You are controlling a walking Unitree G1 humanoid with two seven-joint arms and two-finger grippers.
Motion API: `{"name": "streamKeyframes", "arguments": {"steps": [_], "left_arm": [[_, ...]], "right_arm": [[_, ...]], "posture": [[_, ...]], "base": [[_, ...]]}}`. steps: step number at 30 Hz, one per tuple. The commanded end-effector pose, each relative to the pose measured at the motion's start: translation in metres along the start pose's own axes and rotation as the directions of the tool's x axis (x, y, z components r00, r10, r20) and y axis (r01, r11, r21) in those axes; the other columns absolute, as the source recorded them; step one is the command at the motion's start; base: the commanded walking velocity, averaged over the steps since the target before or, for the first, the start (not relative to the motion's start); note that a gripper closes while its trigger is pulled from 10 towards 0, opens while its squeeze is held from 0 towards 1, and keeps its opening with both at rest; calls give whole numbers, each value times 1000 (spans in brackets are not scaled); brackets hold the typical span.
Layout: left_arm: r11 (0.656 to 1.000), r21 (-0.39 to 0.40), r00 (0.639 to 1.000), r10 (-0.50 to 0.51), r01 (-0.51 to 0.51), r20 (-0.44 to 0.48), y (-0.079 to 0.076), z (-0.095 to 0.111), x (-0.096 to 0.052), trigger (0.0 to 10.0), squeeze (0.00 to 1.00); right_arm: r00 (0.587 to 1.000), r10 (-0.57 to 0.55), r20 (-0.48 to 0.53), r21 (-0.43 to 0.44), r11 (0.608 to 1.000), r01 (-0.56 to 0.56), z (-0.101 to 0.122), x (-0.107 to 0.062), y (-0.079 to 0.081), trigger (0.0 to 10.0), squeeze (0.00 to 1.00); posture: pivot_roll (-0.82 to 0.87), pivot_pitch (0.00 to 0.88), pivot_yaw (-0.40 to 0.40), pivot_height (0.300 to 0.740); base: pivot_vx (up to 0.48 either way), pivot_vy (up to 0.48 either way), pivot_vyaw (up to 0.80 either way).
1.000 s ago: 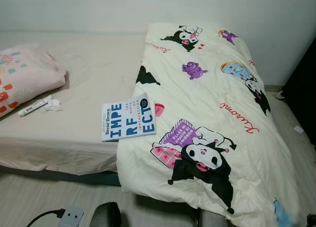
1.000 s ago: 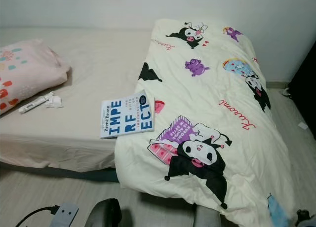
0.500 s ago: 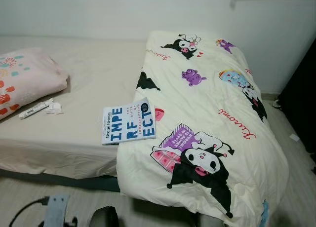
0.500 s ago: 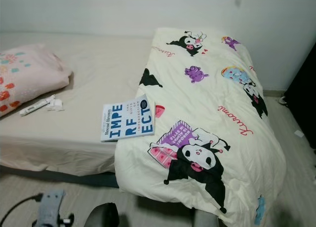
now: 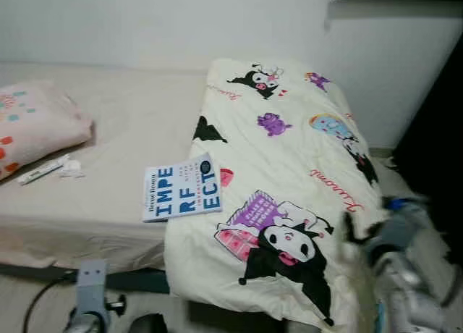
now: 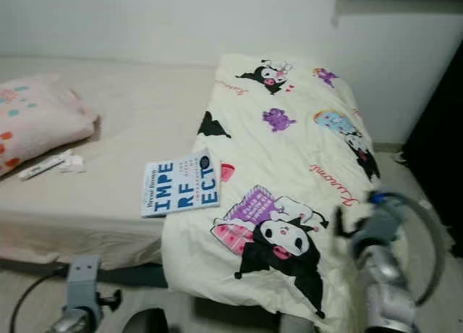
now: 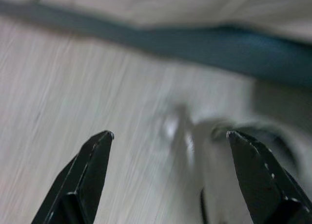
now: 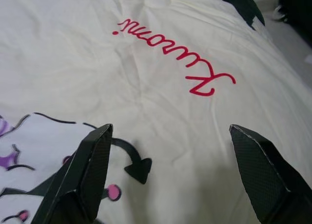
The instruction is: Clean up the room
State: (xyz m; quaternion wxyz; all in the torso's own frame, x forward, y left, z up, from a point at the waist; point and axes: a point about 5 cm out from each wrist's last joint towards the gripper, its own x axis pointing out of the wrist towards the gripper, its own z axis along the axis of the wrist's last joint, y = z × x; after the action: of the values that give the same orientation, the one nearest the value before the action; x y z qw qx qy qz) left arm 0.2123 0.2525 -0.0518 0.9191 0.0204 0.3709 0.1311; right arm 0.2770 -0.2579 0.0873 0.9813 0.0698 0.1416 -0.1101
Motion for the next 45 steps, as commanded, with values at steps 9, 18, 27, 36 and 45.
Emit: {"name": "streamKeyframes", "arguments": {"steps": [9,18,27,36,45], "left_arm": [[998,63,985,-2,13,-174,-7,-43,-11,10000,0],[993,117,977,-6,32,-212,-3,-52,-14,10000,0],[990,137,971,-4,38,-239,-3,-57,-16,10000,0],[989,143,969,-9,46,-248,-8,-58,-16,10000,0],[986,158,969,-11,52,-248,-7,-60,-17,10000,0]], "right_arm": [[977,116,-180,-32,992,-124,-65,-4,29,10000,0],[977,131,-169,-54,988,-142,-68,0,28,10000,0],[972,149,-181,-61,985,-162,-80,-1,34,10000,0],[969,165,-181,-67,981,-180,-85,-1,36,10000,0],[967,176,-184,-71,979,-192,-88,0,39,10000,0]], "posture": [[0,26,-15,585],[-6,25,-12,620],[-6,26,-7,655],[-5,27,-6,690],[-4,27,-6,715]], "base": [[-306,0,0],[0,0,0],[-168,0,0],[-128,0,0],[0,0,0]]}}
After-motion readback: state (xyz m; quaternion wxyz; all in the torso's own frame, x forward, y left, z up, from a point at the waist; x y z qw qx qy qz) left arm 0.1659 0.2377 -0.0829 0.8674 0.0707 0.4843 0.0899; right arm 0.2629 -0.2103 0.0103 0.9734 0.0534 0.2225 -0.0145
